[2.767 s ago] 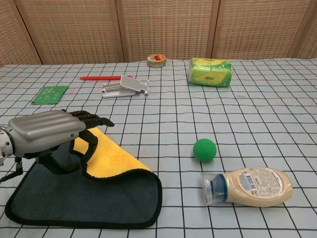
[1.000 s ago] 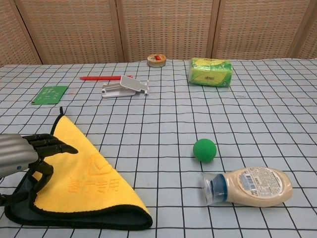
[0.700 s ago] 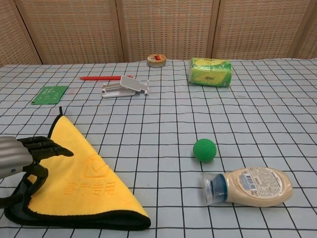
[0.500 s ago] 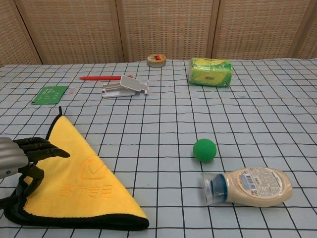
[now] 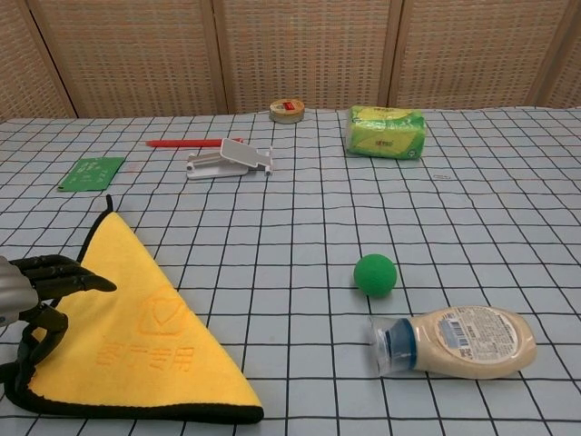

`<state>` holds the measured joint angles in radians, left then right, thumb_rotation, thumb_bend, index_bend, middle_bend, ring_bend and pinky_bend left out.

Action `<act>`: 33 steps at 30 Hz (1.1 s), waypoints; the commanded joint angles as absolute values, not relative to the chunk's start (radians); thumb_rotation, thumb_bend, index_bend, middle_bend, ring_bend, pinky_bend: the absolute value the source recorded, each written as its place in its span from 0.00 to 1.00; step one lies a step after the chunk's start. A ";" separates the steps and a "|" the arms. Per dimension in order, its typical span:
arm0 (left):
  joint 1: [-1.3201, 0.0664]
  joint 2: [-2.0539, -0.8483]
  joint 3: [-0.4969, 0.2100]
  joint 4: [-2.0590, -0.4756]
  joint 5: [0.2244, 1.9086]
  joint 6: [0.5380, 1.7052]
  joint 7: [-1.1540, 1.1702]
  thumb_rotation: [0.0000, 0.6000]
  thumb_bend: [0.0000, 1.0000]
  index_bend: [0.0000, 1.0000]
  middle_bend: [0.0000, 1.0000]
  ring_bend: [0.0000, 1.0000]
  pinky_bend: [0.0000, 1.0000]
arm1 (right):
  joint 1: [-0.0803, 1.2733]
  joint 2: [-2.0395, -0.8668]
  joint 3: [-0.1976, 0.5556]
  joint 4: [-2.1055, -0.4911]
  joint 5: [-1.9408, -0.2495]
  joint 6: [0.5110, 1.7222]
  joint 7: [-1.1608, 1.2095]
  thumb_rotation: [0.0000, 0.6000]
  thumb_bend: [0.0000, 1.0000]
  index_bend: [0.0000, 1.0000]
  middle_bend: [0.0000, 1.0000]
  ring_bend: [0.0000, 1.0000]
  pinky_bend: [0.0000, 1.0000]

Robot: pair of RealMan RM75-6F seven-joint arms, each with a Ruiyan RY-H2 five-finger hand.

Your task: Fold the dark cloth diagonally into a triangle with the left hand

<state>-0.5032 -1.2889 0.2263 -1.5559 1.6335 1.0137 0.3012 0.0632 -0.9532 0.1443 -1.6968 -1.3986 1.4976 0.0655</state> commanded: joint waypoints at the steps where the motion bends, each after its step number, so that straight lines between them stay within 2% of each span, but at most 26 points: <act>1: -0.501 -1.288 0.225 -1.557 1.631 1.012 0.299 1.00 0.46 0.57 0.00 0.00 0.00 | 0.063 -0.953 0.144 -1.697 -1.399 1.497 0.066 1.00 0.00 0.11 0.00 0.00 0.00; 3: -0.499 -1.287 0.223 -1.556 1.632 1.011 0.301 1.00 0.46 0.51 0.00 0.00 0.00 | 0.064 -0.953 0.144 -1.697 -1.399 1.497 0.066 1.00 0.00 0.11 0.00 0.00 0.00; 5: -0.498 -1.287 0.221 -1.556 1.632 1.008 0.299 1.00 0.44 0.37 0.00 0.00 0.00 | 0.064 -0.953 0.144 -1.697 -1.398 1.497 0.066 1.00 0.00 0.11 0.00 0.00 0.00; 7: -0.501 -1.283 0.224 -1.558 1.639 1.002 0.280 1.00 0.34 0.12 0.00 0.00 0.00 | 0.063 -0.953 0.144 -1.697 -1.399 1.497 0.066 1.00 0.00 0.11 0.00 0.00 0.00; 9: -0.502 -1.280 0.225 -1.558 1.644 1.002 0.269 1.00 0.22 0.01 0.00 0.00 0.00 | 0.063 -0.953 0.144 -1.697 -1.399 1.497 0.066 1.00 0.00 0.11 0.00 0.00 0.00; 10: -0.503 -1.279 0.226 -1.558 1.649 1.003 0.261 1.00 0.17 0.00 0.00 0.00 0.00 | 0.063 -0.953 0.144 -1.697 -1.399 1.497 0.066 1.00 0.00 0.11 0.00 0.00 0.00; 15: -0.500 -1.246 0.240 -1.561 1.707 1.053 0.160 1.00 0.08 0.00 0.00 0.00 0.00 | 0.063 -0.953 0.144 -1.697 -1.400 1.498 0.065 1.00 0.00 0.11 0.00 0.00 0.00; 21: -0.483 -1.200 0.242 -1.581 1.767 1.155 0.036 1.00 0.06 0.00 0.00 0.00 0.00 | 0.062 -0.952 0.143 -1.700 -1.403 1.500 0.066 1.00 0.00 0.11 0.00 0.00 0.00; 25: -0.457 -1.181 0.217 -1.594 1.761 1.230 0.021 1.00 0.04 0.00 0.00 0.00 0.00 | 0.062 -0.951 0.142 -1.701 -1.405 1.501 0.067 1.00 0.00 0.11 0.00 0.00 0.00; 33: -0.347 -1.163 0.113 -1.687 1.604 1.395 0.086 1.00 0.04 0.00 0.00 0.00 0.00 | 0.060 -0.951 0.140 -1.704 -1.415 1.507 0.067 1.00 0.00 0.11 0.00 0.00 0.00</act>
